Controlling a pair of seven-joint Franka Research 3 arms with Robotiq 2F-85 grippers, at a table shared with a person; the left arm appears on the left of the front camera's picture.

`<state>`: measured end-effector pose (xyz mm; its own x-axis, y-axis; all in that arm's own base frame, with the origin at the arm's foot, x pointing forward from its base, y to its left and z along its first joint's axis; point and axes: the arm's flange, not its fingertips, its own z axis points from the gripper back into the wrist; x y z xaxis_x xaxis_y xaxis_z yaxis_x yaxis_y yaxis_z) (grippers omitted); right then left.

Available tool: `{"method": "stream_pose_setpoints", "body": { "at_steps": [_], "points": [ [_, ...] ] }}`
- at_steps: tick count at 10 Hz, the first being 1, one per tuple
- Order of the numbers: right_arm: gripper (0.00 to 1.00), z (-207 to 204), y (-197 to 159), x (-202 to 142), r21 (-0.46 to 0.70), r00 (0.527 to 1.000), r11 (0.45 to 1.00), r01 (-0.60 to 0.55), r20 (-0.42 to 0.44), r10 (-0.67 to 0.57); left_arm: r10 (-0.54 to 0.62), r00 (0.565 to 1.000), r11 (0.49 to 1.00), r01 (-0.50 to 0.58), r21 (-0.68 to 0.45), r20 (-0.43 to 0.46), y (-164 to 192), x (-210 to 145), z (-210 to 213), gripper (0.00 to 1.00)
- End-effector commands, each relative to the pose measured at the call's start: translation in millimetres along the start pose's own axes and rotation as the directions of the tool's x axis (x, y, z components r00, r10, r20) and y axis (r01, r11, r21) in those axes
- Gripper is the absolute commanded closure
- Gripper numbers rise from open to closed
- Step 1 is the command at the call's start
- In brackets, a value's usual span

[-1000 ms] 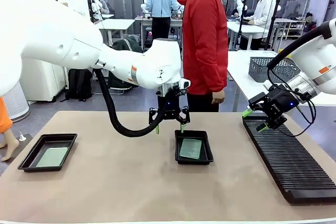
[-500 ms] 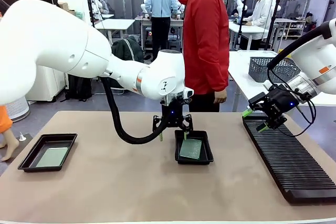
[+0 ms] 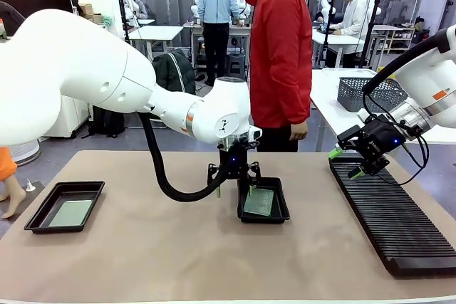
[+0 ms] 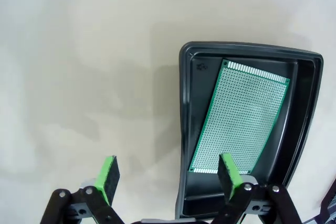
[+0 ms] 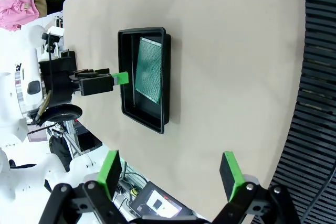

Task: Inspect and transfer BCBs to ESD trays.
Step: Pick up the ESD tray and place it on the left side of the table.

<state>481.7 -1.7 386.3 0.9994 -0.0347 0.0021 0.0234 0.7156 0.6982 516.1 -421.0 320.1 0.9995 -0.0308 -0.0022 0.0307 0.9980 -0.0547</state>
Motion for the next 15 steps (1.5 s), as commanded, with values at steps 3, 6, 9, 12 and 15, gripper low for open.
{"method": "stream_pose_setpoints", "body": {
  "at_steps": [3,6,9,12,15],
  "points": [
    [0.00,0.1,2.2,0.7,-0.025,1.000,1.000,0.014,0.002,-0.014,0.000,1.000,1.000,0.000,0.000,0.000,0.0,0.0,0.0,0.00],
    [0.00,0.1,2.2,0.7,-0.025,1.000,1.000,0.014,0.002,-0.014,0.000,1.000,1.000,0.000,0.000,0.000,0.0,0.0,0.0,0.00],
    [0.00,0.1,2.2,0.7,-0.025,1.000,1.000,0.014,0.002,-0.014,-0.011,1.000,1.000,0.011,-0.003,-0.001,-1.2,2.1,-2.2,0.00],
    [0.00,0.1,2.2,0.7,-0.025,1.000,1.000,0.014,0.002,-0.014,-0.020,1.000,1.000,0.020,0.011,-0.003,-4.2,5.9,-7.6,0.09],
    [0.00,0.1,2.2,0.7,-0.025,1.000,1.000,0.014,0.002,-0.014,-0.004,1.000,1.000,0.004,0.026,0.010,-3.3,6.8,-7.1,0.20]
  ]
}}
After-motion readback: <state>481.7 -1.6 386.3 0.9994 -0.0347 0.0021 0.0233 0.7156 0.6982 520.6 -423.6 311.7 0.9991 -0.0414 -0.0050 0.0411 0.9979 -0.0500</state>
